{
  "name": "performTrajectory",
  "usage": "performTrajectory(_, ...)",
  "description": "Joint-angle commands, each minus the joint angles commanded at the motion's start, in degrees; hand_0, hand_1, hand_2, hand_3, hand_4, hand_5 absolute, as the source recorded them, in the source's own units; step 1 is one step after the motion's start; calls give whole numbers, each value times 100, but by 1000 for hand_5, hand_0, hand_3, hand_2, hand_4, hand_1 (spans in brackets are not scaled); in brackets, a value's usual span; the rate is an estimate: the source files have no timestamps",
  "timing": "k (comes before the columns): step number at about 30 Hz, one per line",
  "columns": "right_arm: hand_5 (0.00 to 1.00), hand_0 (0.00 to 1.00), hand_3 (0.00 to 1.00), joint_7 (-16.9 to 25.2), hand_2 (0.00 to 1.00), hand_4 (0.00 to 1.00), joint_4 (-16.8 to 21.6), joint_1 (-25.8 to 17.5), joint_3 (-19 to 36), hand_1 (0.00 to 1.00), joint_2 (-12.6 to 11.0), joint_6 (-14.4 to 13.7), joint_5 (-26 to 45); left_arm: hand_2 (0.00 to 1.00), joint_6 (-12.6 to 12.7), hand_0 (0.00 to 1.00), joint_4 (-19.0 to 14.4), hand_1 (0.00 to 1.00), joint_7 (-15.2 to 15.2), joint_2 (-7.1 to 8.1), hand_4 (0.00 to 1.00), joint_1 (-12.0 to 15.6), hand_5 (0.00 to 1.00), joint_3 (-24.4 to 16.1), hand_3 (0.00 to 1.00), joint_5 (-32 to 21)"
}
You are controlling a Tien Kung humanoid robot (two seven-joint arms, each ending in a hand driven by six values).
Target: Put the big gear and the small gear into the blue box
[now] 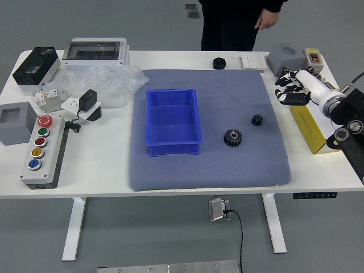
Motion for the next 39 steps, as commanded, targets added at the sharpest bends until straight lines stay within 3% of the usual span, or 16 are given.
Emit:
performTrajectory(7,107,700,738,-70,734,553,-165,211,-444,660,124,244,-1125,782,-7,827,0,789,5,-1,658,-5,352,8,771,9)
performTrajectory(8,79,693,821,-76,750,558,-184,237,-488,656,139,278,-1256,782,-8,827,0,789,6,-1,656,-5,351,8,768,13)
performTrajectory(13,79,693,821,-110,750,558,-304,370,-691,656,219,420,-1846,782,-13,827,0,789,13,2,656,-3,351,2,768,41)
performTrajectory(14,64,698,871,-115,776,567,-332,390,-720,663,242,439,-1900,782,-15,827,0,789,14,3,657,-4,352,2,768,46)
performTrajectory(30,63,709,891,-173,800,588,-819,725,-1160,679,759,662,-2064,781,-23,827,0,790,20,13,657,-3,352,-8,763,68)
performTrajectory(39,85,730,880,-132,804,605,-1091,834,-1190,703,890,675,-1971,781,-20,827,0,789,26,4,657,7,354,-9,761,61)
